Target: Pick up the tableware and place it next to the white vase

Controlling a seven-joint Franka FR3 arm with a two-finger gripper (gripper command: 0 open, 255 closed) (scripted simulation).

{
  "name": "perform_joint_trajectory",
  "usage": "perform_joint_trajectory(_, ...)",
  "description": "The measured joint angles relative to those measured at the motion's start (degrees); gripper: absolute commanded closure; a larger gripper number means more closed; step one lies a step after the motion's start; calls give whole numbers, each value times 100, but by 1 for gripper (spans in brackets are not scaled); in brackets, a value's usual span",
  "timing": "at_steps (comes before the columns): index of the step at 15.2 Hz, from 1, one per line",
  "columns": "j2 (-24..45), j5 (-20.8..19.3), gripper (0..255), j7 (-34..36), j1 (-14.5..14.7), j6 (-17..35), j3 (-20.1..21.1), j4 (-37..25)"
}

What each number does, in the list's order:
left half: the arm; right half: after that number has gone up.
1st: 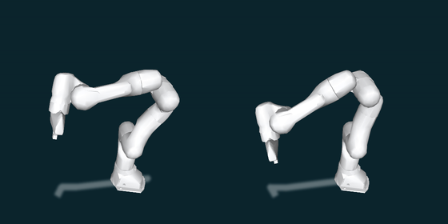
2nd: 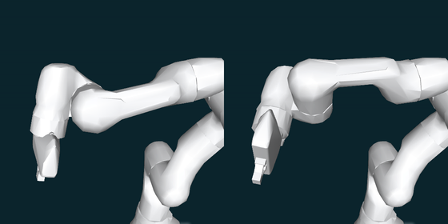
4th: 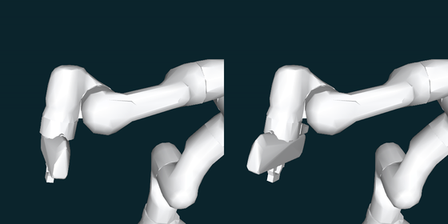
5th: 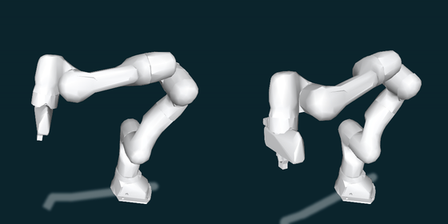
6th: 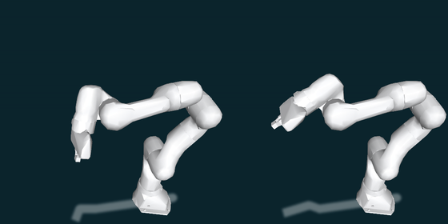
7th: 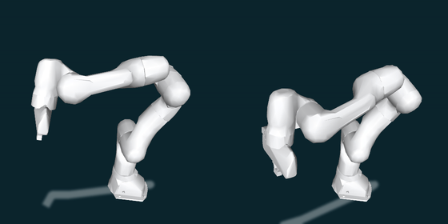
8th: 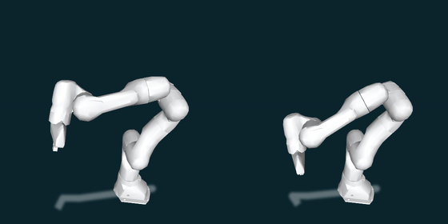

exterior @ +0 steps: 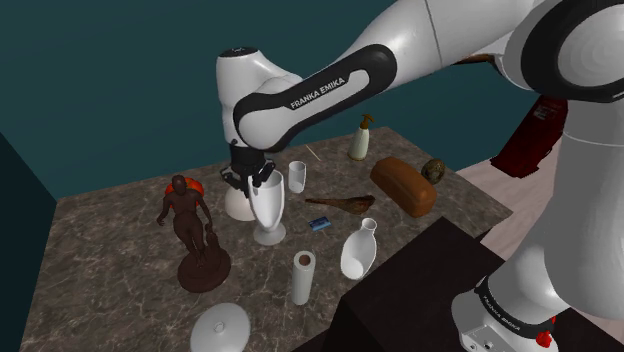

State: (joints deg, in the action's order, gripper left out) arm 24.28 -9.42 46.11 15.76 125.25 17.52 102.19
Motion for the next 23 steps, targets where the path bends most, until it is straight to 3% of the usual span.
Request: perform_joint_trajectory(23,1099,-423,255,270,182,1301,-274,234)
